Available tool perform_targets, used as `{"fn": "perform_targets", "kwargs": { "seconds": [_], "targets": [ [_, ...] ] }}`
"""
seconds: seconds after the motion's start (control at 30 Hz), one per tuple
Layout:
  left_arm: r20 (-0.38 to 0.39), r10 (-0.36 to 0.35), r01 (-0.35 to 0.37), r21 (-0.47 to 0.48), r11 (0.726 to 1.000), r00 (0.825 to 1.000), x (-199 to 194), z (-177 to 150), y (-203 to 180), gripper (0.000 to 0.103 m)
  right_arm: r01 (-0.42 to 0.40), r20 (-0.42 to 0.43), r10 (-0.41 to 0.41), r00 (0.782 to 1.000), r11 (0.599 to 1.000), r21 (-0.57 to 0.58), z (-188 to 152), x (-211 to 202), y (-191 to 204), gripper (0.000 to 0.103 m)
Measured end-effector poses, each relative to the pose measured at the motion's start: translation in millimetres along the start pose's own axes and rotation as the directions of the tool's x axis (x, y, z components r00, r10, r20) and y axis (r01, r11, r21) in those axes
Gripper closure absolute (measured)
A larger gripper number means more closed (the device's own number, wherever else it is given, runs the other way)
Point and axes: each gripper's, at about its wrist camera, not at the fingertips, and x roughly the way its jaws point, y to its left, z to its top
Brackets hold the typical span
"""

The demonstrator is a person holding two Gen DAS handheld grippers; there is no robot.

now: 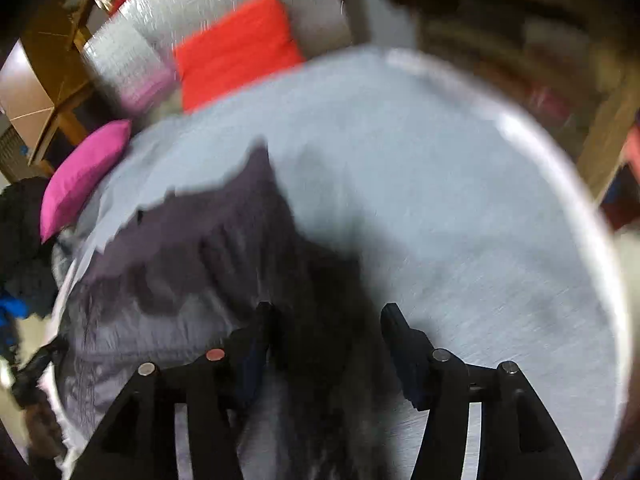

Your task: Fold large clothes

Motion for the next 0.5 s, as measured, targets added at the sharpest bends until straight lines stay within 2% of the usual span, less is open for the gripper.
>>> {"fn": "perform_targets", "kwargs": {
  "seconds": [0.1,0.2,0.23,0.3,0.37,0.4,0.43,0.5],
  "targets": [
    [0.078,-0.040,0.037,0.041,0.998,0.996,-17.6,9.6,-29.2,0.025,0.005,0.102,0.004,0.995,0.996,-0.086,10.1,-30.1,32.5,0.035],
    [0.060,-0.095,0.086,0.135,0.987,0.994,-9.7,8.9,-66.3,0.022,-0.028,0.120,0.056,0.991,0.975,-0.219,10.2,-30.1,82.8,0.033],
    [0.024,-0.085,0.079,0.173,0.982,0.996,2.2,6.1,-81.9,0.022,-0.044,0.109,0.075,0.991,0.965,-0.258,8.7,-23.2,97.5,0.033],
    [-0.062,-0.014,0.025,0.179,0.983,0.998,31.1,0.2,-93.7,0.022,-0.056,0.055,0.077,0.995,0.950,-0.306,3.8,2.4,123.0,0.033],
    [-0.192,0.051,-0.023,0.143,0.989,0.980,66.4,-6.8,-87.4,0.022,-0.009,-0.002,0.009,1.000,0.946,-0.325,-0.4,35.1,132.2,0.033],
    [-0.221,0.043,-0.019,0.110,0.994,0.974,77.5,-11.3,-80.0,0.022,0.038,-0.018,-0.046,0.999,0.944,-0.327,-2.3,47.2,130.6,0.033],
    [-0.206,0.033,-0.014,0.096,0.995,0.978,79.6,-11.3,-76.6,0.022,0.083,-0.049,-0.102,0.994,0.950,-0.301,-4.3,64.6,120.3,0.029],
    [-0.180,0.048,-0.025,0.129,0.991,0.982,80.2,-14.0,-79.3,0.021,0.027,-0.071,-0.041,0.997,0.980,-0.195,-3.2,71.2,100.3,0.029]
  ]
}}
